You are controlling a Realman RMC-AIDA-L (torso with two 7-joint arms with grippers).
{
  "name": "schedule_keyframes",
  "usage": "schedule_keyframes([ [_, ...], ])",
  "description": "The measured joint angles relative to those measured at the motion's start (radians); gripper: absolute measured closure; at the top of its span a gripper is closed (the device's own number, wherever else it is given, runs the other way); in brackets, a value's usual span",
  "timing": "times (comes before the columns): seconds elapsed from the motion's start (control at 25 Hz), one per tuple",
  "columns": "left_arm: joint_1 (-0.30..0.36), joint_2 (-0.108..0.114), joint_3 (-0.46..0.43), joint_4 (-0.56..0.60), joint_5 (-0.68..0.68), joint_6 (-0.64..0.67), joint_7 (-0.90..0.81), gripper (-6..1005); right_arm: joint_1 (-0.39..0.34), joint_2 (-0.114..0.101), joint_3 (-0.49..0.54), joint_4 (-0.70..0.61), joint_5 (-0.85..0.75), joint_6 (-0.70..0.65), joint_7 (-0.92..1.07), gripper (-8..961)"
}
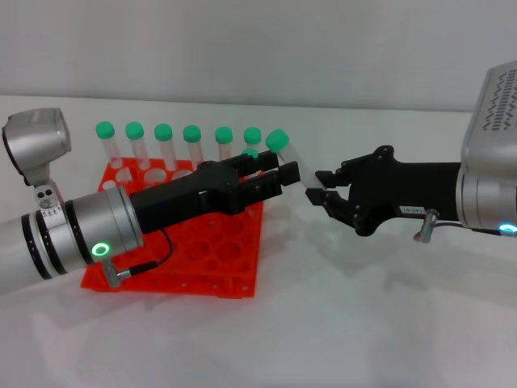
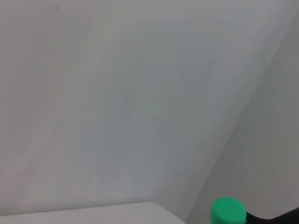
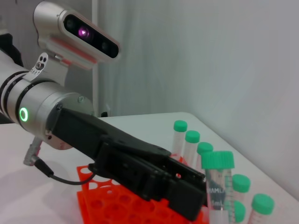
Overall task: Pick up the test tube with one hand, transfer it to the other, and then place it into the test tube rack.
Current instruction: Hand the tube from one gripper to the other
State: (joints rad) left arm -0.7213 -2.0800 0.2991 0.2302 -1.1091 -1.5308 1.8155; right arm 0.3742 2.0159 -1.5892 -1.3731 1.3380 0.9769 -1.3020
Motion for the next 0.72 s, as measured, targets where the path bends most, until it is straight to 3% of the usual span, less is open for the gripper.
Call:
schedule_keyframes([
  [0.44,-0.009,0.000,0.000,-0.002,0.003,0.013,-0.012,471,0.012,0.001,-0.034,-0.005,-0.026,-0.019,0.003,644],
  [0.72,-0.014,0.000,0.033,-0.002,0.002,0.015,-0.022,539,0.013,0.000,-0.035,0.001,-0.028,-0.025,0.003,634],
])
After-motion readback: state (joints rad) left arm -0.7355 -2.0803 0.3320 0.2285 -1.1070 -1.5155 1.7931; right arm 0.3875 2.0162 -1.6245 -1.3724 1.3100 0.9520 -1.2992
